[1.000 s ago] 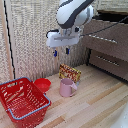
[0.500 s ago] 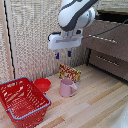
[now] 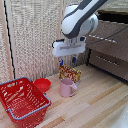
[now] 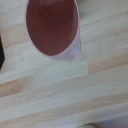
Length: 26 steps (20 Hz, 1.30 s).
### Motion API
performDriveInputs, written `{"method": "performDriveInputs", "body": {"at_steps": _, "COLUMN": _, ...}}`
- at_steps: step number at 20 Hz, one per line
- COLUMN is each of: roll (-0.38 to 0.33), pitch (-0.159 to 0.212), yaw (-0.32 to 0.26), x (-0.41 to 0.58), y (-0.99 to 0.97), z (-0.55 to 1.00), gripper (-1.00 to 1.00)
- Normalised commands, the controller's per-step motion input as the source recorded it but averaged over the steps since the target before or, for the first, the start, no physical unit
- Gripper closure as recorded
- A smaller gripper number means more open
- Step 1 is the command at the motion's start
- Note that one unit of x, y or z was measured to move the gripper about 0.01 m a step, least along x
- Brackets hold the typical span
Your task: Compassionately, move the pinch receptors towards pink recepticle. Embrace the recepticle delicately and rise accordingly. Progress forward guided by applied tension and move towards the highest section of the storage unit. Place the recepticle delicately and shut the storage unit.
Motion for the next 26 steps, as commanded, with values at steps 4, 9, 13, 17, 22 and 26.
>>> {"method": "performDriveInputs", "body": {"at_steps": 4, "roll": 0.000, "pitch": 0.000, "yaw": 0.002, "x": -0.211, "y": -0.19, "z": -0.35, "gripper": -1.00}}
{"method": "performDriveInputs", "body": {"at_steps": 9, "roll": 0.000, "pitch": -0.002, "yaw": 0.021, "x": -0.147, "y": -0.18, "z": -0.35, "gripper": -1.00}}
{"method": "performDriveInputs", "body": {"at_steps": 13, "roll": 0.000, "pitch": -0.006, "yaw": 0.041, "x": -0.117, "y": -0.13, "z": -0.31, "gripper": -1.00}}
{"method": "performDriveInputs", "body": {"at_steps": 17, "roll": 0.000, "pitch": -0.031, "yaw": 0.065, "x": -0.034, "y": -0.13, "z": -0.29, "gripper": -1.00}}
{"method": "performDriveInputs", "body": {"at_steps": 22, "roll": 0.000, "pitch": -0.042, "yaw": 0.095, "x": 0.000, "y": -0.11, "z": -0.32, "gripper": -1.00}}
{"method": "performDriveInputs", "body": {"at_steps": 26, "roll": 0.000, "pitch": -0.046, "yaw": 0.111, "x": 0.000, "y": -0.04, "z": -0.36, "gripper": -1.00}}
